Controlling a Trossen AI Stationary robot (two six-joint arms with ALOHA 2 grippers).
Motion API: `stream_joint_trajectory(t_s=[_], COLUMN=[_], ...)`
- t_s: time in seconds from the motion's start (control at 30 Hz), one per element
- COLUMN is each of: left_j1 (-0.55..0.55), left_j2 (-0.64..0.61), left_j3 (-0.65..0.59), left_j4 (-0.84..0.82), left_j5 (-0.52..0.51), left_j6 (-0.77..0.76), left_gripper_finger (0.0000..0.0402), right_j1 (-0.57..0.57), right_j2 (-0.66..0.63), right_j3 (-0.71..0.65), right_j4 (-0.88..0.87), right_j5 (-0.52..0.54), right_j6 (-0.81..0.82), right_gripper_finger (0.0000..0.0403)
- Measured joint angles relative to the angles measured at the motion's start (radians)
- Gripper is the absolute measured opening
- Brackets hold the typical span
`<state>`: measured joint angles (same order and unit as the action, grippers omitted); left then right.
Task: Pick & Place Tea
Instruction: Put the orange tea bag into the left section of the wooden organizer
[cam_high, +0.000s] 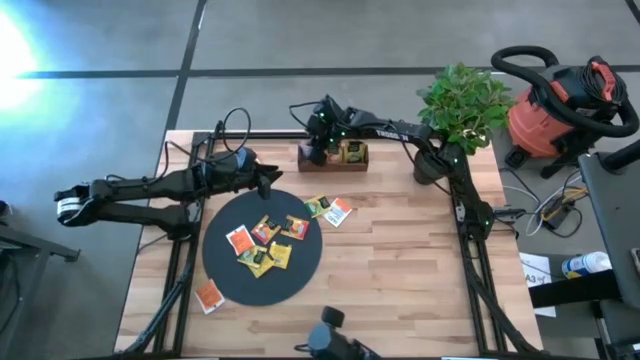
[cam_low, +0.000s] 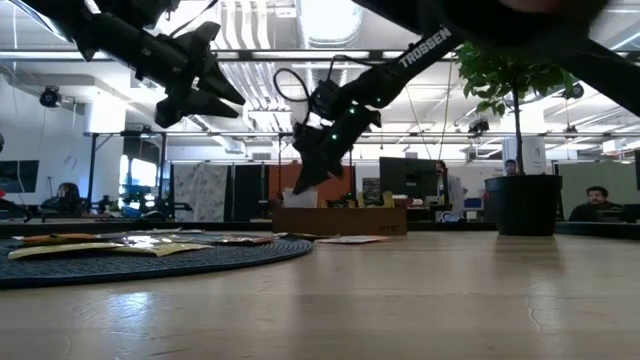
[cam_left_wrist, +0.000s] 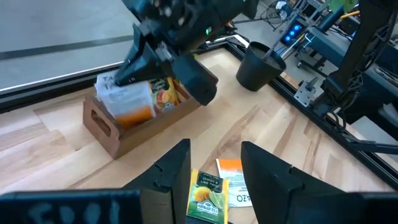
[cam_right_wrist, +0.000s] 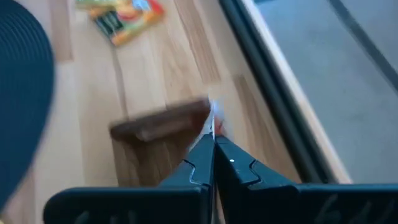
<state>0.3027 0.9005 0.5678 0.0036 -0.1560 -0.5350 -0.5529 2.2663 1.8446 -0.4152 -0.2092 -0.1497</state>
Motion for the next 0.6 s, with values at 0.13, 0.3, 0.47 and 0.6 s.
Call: stream_joint_trajectory(t_s=[0.13, 0.3, 0.47, 0.6], left_j1=[0.0, 0.0, 0.0, 0.0], left_j2=[0.0, 0.0, 0.0, 0.0], left_j3=[0.0, 0.0, 0.0, 0.0], left_j4=[0.0, 0.0, -0.001, -0.001], left_j5=[0.0, -0.002, -0.003, -0.003], left_j6=[0.0, 0.0, 0.0, 0.0], left_gripper_finger=[0.0135, 0.0135, 0.0135, 0.0135], right_j1=[0.001, 0.005, 0.007, 0.012], right_j2=[0.0, 0.0, 0.0, -0.008], right_j3=[-0.014, 0.001, 0.033, 0.059], right_j4=[0.0, -0.028, -0.103, -0.175], right_j5=[0.001, 0.01, 0.028, 0.029], right_j6=[0.0, -0.076, -0.144, -0.173], right_gripper_finger=[0.0009, 0.003, 0.0072, 0.0095])
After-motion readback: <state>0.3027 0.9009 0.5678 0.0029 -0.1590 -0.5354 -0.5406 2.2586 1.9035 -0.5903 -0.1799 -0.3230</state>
